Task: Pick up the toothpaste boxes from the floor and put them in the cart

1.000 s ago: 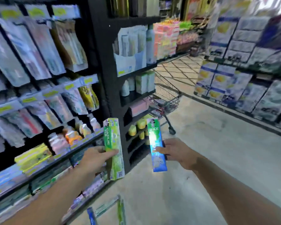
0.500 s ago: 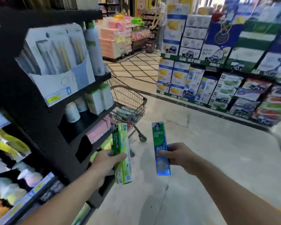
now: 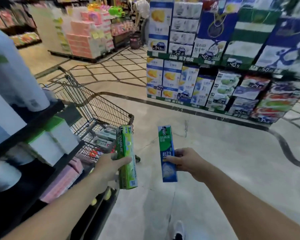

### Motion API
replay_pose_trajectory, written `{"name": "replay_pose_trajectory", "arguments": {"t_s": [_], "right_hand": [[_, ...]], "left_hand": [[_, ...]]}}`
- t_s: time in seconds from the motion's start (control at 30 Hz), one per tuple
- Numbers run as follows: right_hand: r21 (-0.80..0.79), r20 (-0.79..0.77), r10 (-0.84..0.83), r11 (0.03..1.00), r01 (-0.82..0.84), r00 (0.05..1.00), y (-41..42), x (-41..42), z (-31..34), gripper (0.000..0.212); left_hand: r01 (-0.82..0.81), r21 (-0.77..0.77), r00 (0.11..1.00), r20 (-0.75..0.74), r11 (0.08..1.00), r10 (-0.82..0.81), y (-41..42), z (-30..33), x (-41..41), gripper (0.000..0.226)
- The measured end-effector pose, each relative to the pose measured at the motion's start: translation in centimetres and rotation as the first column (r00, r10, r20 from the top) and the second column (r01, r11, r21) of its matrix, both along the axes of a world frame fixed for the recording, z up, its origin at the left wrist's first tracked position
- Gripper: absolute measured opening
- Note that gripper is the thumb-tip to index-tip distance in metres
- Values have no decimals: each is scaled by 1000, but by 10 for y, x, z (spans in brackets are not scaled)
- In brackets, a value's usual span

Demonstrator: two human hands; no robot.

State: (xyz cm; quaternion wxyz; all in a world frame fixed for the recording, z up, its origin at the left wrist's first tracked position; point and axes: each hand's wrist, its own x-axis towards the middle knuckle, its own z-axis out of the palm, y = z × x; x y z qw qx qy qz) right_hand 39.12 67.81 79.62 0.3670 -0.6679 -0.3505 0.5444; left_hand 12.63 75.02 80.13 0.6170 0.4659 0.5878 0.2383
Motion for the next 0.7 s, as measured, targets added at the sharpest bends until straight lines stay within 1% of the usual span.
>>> {"name": "replay_pose_trajectory", "arguments": {"t_s": [0.07,0.17,0.33,0.4,0.5,0.7], "right_hand": [[10,-5,9,1000,-9,1000,32,29,-3,37],[-2,3,28,1000,-28,1000,80,73,-2,38],[-6,20,91,996,-91,996,166,124,-4,33],[-25,20,119,993,-119,993,200,127,-6,35],[-49,25,197,979,-196,980,253,121,-13,37],[-77,67,336,941,-331,940,374,74,-26,33]], "left_hand": [[-4,-11,1000,-12,1000,4,29,-1,26,27],[-35,-19,999,-28,999,35,67,7,64,22],[-109,9,994,-11,994,109,126,21,104,18],[-166,-7,986,-22,986,166,149,21,108,17],[-202,-19,978,-64,979,200,185,14,100,23],[-326,-59,944,-72,943,322,266,-11,60,27]]}}
